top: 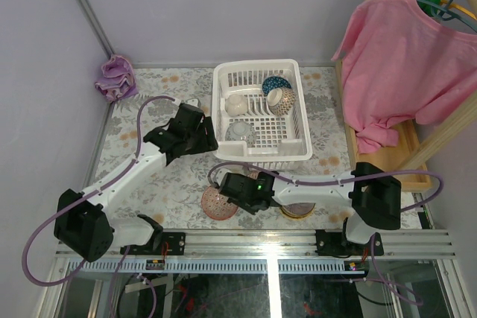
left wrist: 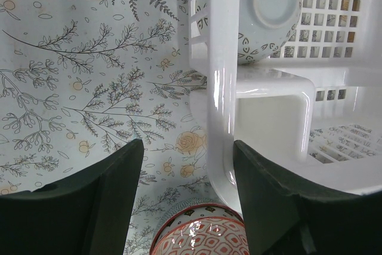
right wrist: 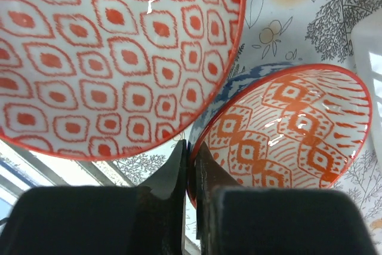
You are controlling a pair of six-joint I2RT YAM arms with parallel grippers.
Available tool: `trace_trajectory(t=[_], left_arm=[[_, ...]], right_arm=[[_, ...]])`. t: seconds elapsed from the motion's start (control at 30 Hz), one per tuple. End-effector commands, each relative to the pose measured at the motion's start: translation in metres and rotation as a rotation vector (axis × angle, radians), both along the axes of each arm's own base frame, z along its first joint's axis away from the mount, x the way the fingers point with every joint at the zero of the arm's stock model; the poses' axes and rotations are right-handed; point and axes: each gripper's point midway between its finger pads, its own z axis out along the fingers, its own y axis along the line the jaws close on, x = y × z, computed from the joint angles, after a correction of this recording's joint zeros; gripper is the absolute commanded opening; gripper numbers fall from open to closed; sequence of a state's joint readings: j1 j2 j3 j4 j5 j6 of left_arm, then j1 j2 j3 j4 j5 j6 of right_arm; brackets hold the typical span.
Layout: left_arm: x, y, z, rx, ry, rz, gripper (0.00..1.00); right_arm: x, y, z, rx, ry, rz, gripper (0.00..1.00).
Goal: Load the bowls into the dish rack
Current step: Pick up the bowl from the center of the board, then turn the bowl upside down on the dish rack.
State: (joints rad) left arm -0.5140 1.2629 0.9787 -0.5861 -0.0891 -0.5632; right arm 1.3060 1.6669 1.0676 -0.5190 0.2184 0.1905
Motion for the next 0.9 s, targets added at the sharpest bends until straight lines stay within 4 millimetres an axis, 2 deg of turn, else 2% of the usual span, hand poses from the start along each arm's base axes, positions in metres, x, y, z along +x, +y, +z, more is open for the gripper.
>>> trace_trajectory(t=[0.0,0.13,0.27,0.37,0.5,0.57,0.67,0.77,0.8,0.87], left_arm=[[0.0,0.007,0.011,0.009,-0.024,0.0,0.6],[0.001,0.006,0.014,0.0,-0.029,0.0,0.6],[0.005,0.002,0.025,-0.019,-0.051,-0.005,0.6],[0.008,0.001,0.034,-0.026,-0.066,-0.007,0.6],[0.014,0.0,0.047,-0.04,-0.09,-0.006,0.6],[0.021,0.0,0.054,-0.049,-0.104,-0.003,0.61],[0.037,-0.003,0.064,-0.063,-0.114,-0.004,0.62],[0.059,-0.009,0.083,-0.078,-0.143,-0.009,0.62],[0.067,-0.012,0.088,-0.082,-0.15,-0.014,0.62],[0.083,-0.018,0.104,-0.102,-0.174,-0.023,0.62]], right_arm=[[-0.009,-0.002,0.018,0.034,0.026,0.006,0.0],[-0.004,0.005,0.062,0.13,-0.012,0.011,0.0],[-0.003,0.019,0.113,0.264,-0.004,0.027,0.0],[0.003,0.024,0.163,0.394,0.005,0.014,0.0],[0.023,0.024,0.241,0.593,-0.029,-0.012,0.0],[0.047,0.02,0.276,0.688,-0.051,-0.046,0.0],[0.1,0.013,0.306,0.818,-0.051,-0.118,0.0],[0.163,0.001,0.316,0.981,0.004,-0.184,0.0],[0.184,0.003,0.316,1.048,0.03,-0.185,0.0],[0.215,-0.001,0.318,1.168,0.103,-0.206,0.0]])
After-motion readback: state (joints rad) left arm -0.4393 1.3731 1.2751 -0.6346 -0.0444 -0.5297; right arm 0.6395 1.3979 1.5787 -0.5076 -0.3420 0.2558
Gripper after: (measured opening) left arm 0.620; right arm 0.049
